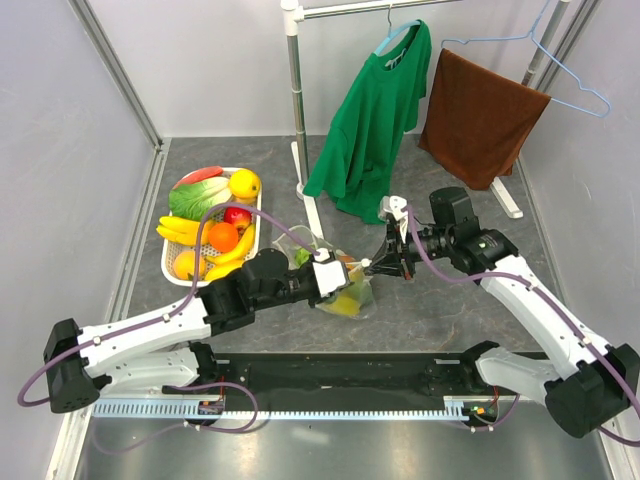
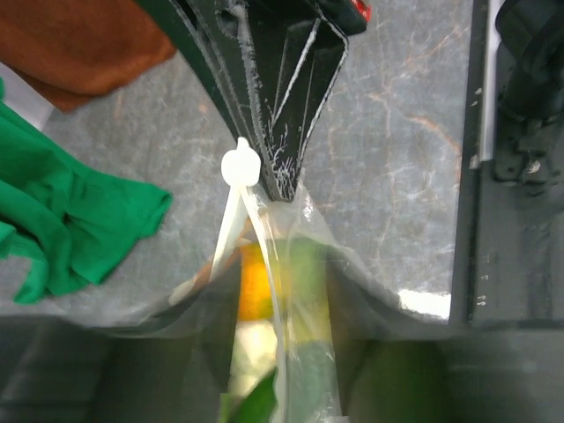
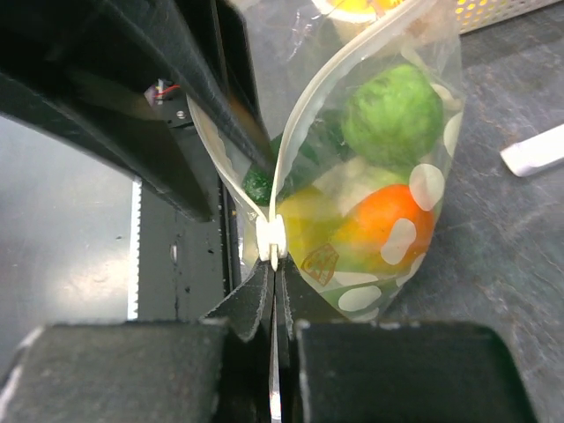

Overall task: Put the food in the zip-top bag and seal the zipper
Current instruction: Zip the zipper food storage bag at the center of the board.

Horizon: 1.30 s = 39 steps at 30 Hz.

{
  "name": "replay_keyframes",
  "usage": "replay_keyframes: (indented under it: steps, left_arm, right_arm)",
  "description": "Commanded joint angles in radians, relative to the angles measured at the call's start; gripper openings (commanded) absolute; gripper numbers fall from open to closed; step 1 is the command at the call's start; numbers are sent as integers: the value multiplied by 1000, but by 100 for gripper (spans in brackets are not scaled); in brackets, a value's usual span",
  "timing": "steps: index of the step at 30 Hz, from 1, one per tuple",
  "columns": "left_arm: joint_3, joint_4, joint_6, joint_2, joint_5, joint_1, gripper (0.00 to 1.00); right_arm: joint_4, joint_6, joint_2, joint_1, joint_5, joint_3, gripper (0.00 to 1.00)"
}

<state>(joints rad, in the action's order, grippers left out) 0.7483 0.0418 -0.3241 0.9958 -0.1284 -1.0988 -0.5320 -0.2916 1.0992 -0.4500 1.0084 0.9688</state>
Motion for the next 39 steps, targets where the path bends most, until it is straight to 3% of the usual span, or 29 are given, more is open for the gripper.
replay_keyframes:
  steps: [1, 4, 8, 12, 15, 31, 39]
  left_arm:
    - [108, -102, 42, -46, 3, 17, 62]
    - [169, -189, -13, -74, -51, 22, 75]
    - [319, -322, -70, 4, -114, 24, 78]
    - [410, -388, -90, 130, -227, 22, 73]
    - [433, -355, -76, 187, -221, 24, 69]
    - [483, -292, -107, 296, -298, 134, 62]
    - [523, -373, -179, 340, -507, 145, 58]
  right_arm:
    - [47, -35, -59, -7, -47, -18, 0]
    - [96, -18, -88, -7, -83, -33, 0]
    - [125, 5, -110, -7, -103, -48, 0]
    - [141, -3, -146, -7, -128, -68, 0]
    - [153, -4, -166, -9, -151, -82, 0]
    - [193, -3, -223, -7, -139, -124, 0]
    - [201, -27, -225, -9, -122, -128, 0]
